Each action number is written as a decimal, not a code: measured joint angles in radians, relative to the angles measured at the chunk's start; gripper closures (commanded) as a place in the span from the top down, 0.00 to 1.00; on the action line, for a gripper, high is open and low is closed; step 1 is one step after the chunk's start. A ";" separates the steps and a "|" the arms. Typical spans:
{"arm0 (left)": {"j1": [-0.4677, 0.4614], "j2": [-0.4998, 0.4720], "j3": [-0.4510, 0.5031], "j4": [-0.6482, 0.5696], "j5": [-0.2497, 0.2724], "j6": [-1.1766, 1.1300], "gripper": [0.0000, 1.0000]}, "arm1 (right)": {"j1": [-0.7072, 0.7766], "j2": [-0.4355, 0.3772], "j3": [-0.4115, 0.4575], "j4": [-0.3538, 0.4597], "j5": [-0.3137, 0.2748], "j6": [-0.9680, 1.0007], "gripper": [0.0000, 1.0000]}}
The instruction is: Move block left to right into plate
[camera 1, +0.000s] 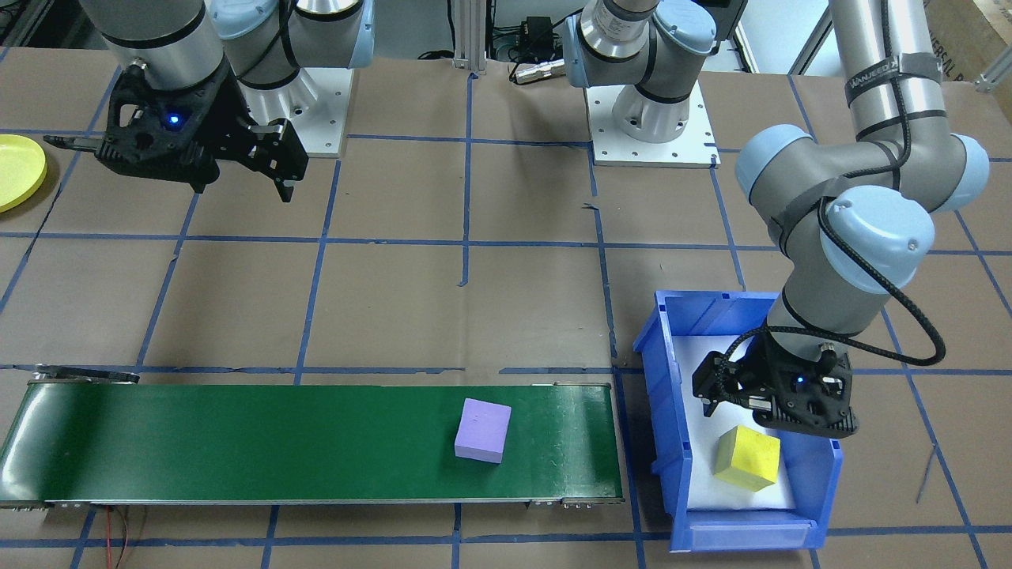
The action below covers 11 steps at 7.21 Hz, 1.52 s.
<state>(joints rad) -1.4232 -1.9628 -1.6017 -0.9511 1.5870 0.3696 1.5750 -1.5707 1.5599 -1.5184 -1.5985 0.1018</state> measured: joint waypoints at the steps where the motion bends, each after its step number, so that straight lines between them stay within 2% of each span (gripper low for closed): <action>1: 0.010 -0.037 0.000 0.046 -0.001 0.073 1.00 | -0.069 0.003 -0.007 0.011 0.000 -0.067 1.00; 3: 0.017 -0.077 0.000 0.085 -0.002 0.209 1.00 | -0.224 0.027 -0.025 0.020 0.002 -0.227 1.00; 4: 0.018 -0.088 -0.001 0.090 -0.002 0.264 1.00 | -0.293 0.069 -0.066 0.035 0.004 -0.300 1.00; 7: 0.020 -0.116 -0.008 0.092 -0.005 0.323 1.00 | -0.385 0.256 -0.266 0.087 0.017 -0.440 1.00; 8: 0.022 -0.118 -0.004 0.092 -0.004 0.332 1.00 | -0.392 0.308 -0.295 0.077 0.043 -0.458 1.00; 9: 0.027 -0.117 0.000 0.092 -0.004 0.337 1.00 | -0.394 0.341 -0.278 0.031 0.072 -0.470 1.00; 11: 0.034 -0.114 0.003 0.092 -0.005 0.339 1.00 | -0.395 0.376 -0.174 -0.090 0.105 -0.475 1.00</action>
<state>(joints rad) -1.3894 -2.0769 -1.5988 -0.8587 1.5824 0.7082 1.1799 -1.1945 1.3860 -1.6080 -1.4934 -0.3733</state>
